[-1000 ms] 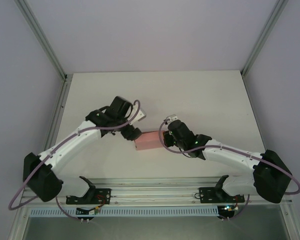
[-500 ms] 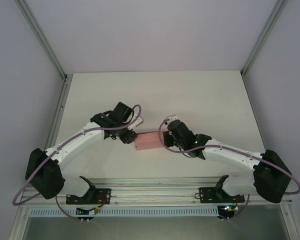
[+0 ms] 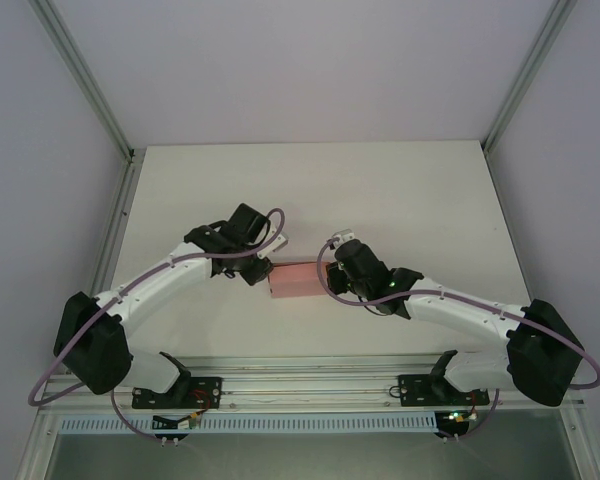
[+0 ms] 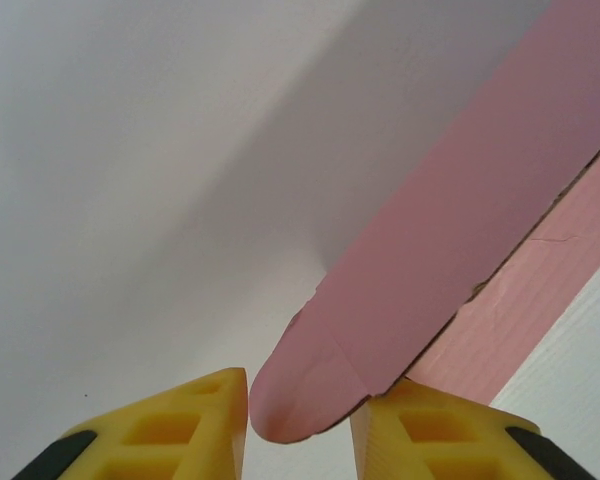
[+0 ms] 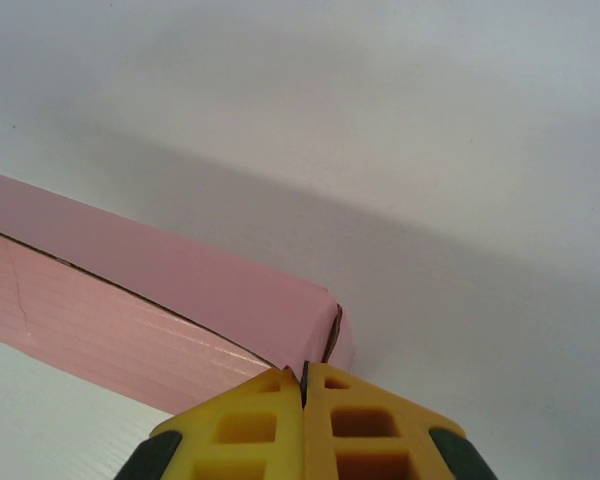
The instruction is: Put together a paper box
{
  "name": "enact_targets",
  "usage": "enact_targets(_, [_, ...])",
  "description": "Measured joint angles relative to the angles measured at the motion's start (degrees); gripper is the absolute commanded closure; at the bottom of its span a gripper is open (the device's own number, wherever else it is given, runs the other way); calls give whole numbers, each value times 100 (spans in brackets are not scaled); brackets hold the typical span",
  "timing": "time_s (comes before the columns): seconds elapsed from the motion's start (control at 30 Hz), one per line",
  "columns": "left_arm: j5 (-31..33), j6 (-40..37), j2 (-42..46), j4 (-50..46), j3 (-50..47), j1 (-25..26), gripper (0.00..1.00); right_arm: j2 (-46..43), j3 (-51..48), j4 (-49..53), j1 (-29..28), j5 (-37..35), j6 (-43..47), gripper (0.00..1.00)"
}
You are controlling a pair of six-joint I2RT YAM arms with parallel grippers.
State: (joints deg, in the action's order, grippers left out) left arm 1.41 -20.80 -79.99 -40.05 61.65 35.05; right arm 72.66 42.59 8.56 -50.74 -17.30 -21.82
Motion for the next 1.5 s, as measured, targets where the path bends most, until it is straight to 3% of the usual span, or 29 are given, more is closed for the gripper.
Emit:
enact_targets(0.3, [-179,57,-13,136,2,-2,100,0,9,17,0,31,-24,100])
enact_targets(0.57, [-529,1231,-28,323,15,-48,100,37,85,162,-42,-181,-136,100])
enact_targets(0.8, [-682,2409,-407,-350,826,-61,100,319,407,570,-282,-852,-127,100])
enact_targets(1.03, [-922,2900,-483,-1429,1558,-76,100,433,476,660,-496,-1154,7,100])
enact_targets(1.5, [-1893,4188,-1252,-2194,2264,-695,100,472,673,890,-732,-1537,175,100])
